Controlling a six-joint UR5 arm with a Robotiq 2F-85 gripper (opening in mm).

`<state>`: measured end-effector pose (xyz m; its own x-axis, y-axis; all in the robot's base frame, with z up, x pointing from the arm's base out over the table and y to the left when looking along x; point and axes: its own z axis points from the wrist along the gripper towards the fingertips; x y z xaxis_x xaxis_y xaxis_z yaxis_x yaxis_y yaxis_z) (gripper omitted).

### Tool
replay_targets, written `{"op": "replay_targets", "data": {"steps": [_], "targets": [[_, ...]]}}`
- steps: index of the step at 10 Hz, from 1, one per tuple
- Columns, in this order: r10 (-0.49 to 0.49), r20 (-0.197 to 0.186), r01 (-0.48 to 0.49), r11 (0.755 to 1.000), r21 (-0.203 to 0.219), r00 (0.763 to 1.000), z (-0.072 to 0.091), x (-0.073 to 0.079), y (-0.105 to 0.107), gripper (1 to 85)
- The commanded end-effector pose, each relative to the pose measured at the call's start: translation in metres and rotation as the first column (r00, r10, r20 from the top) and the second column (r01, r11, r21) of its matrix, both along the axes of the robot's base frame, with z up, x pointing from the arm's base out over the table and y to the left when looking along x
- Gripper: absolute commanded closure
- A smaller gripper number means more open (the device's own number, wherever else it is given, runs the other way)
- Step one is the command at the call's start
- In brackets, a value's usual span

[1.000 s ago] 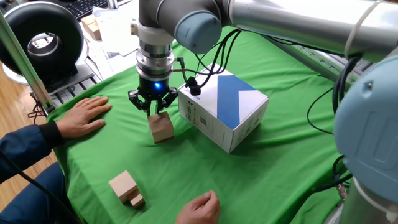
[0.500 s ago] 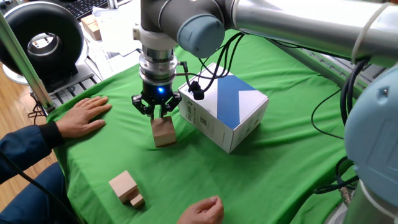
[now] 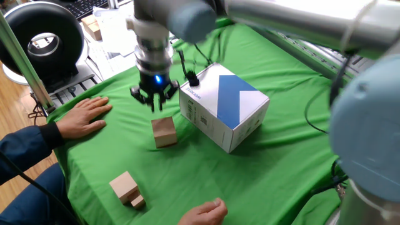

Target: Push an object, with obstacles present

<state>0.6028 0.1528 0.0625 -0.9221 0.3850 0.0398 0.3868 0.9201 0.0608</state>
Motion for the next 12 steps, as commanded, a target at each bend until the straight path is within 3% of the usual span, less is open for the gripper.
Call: {"op": "replay_targets", "data": {"steps": [1,2,4,6,9,11,12], "targets": [[0.081,0.023,-0.08,0.996,-0.036,0.996,0.036,0.039,-0.016,62.7],[0.143,0.047,-0.139,0.987,-0.079,0.989,0.041,0.049,-0.036,64.7],[0.22,0.038,-0.213,0.967,-0.142,0.975,0.05,0.056,-0.078,84.7],[0.264,0.052,-0.257,0.96,-0.114,0.963,0.064,0.056,-0.102,84.7],[0.27,0.065,-0.265,0.961,-0.077,0.961,0.071,0.027,-0.123,84.7],[0.274,0.039,-0.27,0.959,-0.089,0.961,0.076,0.002,-0.137,84.7],[0.271,0.037,-0.267,0.96,-0.087,0.962,0.078,-0.003,-0.139,84.7]]}}
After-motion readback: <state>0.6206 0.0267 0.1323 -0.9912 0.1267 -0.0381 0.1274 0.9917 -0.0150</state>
